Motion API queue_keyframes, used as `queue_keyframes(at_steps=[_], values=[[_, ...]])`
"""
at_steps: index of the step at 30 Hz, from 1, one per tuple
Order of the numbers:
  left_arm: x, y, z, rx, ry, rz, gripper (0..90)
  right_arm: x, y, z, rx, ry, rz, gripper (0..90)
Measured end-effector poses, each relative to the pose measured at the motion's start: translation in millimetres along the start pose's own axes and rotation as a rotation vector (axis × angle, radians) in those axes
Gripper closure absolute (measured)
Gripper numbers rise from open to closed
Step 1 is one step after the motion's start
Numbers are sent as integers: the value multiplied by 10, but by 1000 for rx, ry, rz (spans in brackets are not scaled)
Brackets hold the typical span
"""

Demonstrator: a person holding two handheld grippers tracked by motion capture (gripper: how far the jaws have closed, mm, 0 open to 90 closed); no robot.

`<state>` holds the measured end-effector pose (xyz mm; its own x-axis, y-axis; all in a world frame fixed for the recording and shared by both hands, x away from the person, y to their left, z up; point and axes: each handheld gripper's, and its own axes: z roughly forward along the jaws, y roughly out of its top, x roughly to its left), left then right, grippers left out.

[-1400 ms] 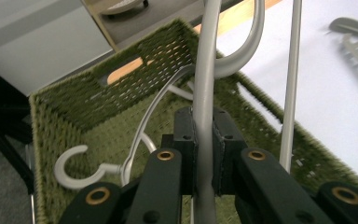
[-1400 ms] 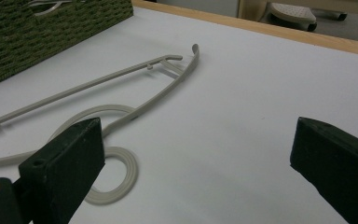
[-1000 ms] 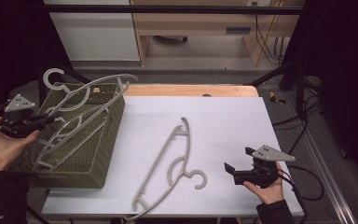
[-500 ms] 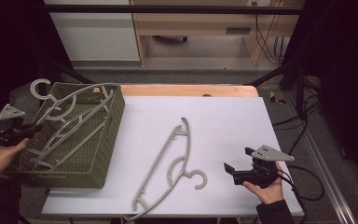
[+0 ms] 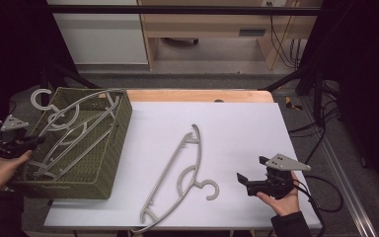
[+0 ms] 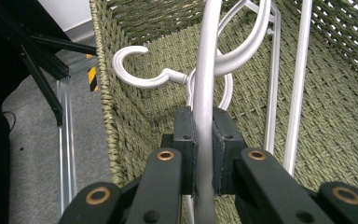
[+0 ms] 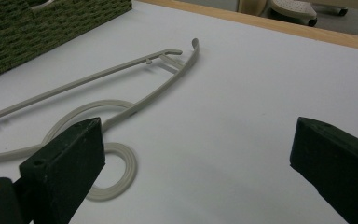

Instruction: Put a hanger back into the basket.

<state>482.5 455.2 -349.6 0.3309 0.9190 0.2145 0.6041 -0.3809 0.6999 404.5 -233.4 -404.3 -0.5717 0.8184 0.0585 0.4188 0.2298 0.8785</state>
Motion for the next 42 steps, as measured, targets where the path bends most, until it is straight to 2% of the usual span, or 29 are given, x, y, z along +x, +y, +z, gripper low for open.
queue_keyframes(at_steps=[5, 9, 12, 14, 17, 20, 22, 25, 26, 27, 28, 30, 32, 38, 42], values=[[8, -21, -8, -2, 1, -2, 825, -1, 4, -12, -5, -1, 4, 33], [65, -70, -66, -28, -5, -30, 824, -3, 6, -16, -9, -3, 4, 34], [61, -75, -74, -28, -10, -20, 825, 1, 4, -9, -4, -4, 3, 34], [25, -43, -53, -3, 10, 0, 825, 5, 3, -8, -2, -4, 5, 34], [12, -22, -12, 31, 28, 5, 825, 4, 4, -11, -3, -3, 5, 34], [16, -37, 46, 63, 46, 2, 825, 0, 6, -14, -5, 0, 2, 35], [46, -55, 58, 65, 50, -12, 825, 5, 4, -11, -1, -2, 5, 35], [46, -67, 126, 105, 73, -7, 821, 2, 2, -3, 3, 2, -1, 35], [39, -71, 159, 106, 55, -10, 822, 3, 0, 3, 4, 1, -3, 35], [39, -71, 159, 106, 55, -10, 823, 7, -1, 4, 6, 3, -3, 35], [15, -67, 203, 112, 28, -7, 822, 11, 0, 7, 4, 1, 2, 35], [-44, -46, 267, 157, 35, 26, 822, 7, 1, 2, 2, 5, 0, 35], [-61, -32, 285, 173, 14, 28, 822, 3, 2, -5, 2, 2, -1, 35], [-92, -18, 308, 218, 30, 34, 791, 9, 7, -7, 2, 5, -4, 36], [-72, -27, 305, 232, 37, 12, 735, 14, 14, -11, -5, 4, -2, 37]])
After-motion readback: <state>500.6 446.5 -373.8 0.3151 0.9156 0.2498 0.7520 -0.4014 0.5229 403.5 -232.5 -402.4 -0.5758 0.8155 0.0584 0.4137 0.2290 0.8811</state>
